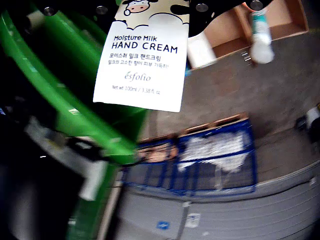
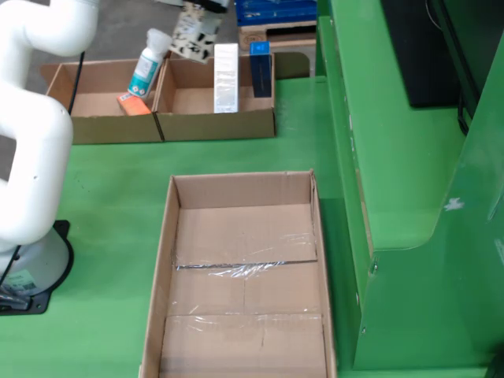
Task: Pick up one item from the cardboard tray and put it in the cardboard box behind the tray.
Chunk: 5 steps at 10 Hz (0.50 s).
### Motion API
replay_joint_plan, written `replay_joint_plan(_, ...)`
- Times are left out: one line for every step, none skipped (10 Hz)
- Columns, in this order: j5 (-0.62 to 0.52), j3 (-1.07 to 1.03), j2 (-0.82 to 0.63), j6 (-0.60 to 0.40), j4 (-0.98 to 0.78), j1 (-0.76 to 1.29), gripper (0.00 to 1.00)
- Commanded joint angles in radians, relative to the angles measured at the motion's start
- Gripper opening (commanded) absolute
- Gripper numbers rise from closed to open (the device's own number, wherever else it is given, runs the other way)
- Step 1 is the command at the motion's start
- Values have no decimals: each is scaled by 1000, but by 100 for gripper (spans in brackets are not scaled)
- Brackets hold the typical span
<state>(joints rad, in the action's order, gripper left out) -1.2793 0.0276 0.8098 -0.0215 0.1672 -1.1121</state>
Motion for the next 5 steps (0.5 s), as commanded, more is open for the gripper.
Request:
replay_joint_plan(-71,-28,-45,-2,-83,-466,0)
replay_joint_plan(-97,-28,-56,1,-114,-487,0)
replay_joint_plan(-129,-28,-65,7,-154,-509,0)
replay_joint_plan(-147,-28,-75,11,-179,-528,0)
replay_joint_plan(-160,-28,-90,14,-209,-555,0)
